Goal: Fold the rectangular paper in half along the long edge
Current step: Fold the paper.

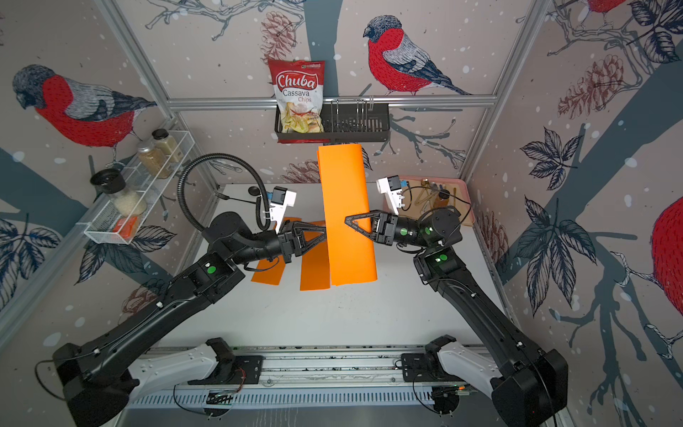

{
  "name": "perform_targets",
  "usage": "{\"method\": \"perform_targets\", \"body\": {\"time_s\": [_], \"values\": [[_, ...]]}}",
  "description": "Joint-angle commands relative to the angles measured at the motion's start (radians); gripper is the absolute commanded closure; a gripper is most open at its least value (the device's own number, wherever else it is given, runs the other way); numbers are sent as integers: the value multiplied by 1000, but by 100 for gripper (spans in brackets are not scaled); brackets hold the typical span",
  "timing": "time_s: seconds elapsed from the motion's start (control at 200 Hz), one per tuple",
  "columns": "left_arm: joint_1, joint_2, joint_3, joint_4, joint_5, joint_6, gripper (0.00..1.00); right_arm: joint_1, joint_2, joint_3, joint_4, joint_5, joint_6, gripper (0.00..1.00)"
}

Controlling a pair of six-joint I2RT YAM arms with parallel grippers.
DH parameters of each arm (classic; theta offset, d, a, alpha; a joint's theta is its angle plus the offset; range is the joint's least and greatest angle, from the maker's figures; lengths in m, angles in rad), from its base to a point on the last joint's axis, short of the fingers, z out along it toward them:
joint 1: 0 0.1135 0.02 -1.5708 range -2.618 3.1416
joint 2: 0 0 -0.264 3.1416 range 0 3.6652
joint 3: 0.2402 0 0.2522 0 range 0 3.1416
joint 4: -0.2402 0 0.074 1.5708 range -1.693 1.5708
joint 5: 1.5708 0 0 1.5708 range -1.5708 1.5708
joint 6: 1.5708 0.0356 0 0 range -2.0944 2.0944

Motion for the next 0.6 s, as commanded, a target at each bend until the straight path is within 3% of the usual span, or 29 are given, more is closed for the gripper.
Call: {"method": "perform_targets", "body": {"time_s": [0.0,0.595], "values": [[-2,-5,10,10,2,10,100,-4,-12,6,-8,-29,-23,72],[-1,-1,0,24,5,0,100,-8,-18,7,12,-39,-6,75]]}}
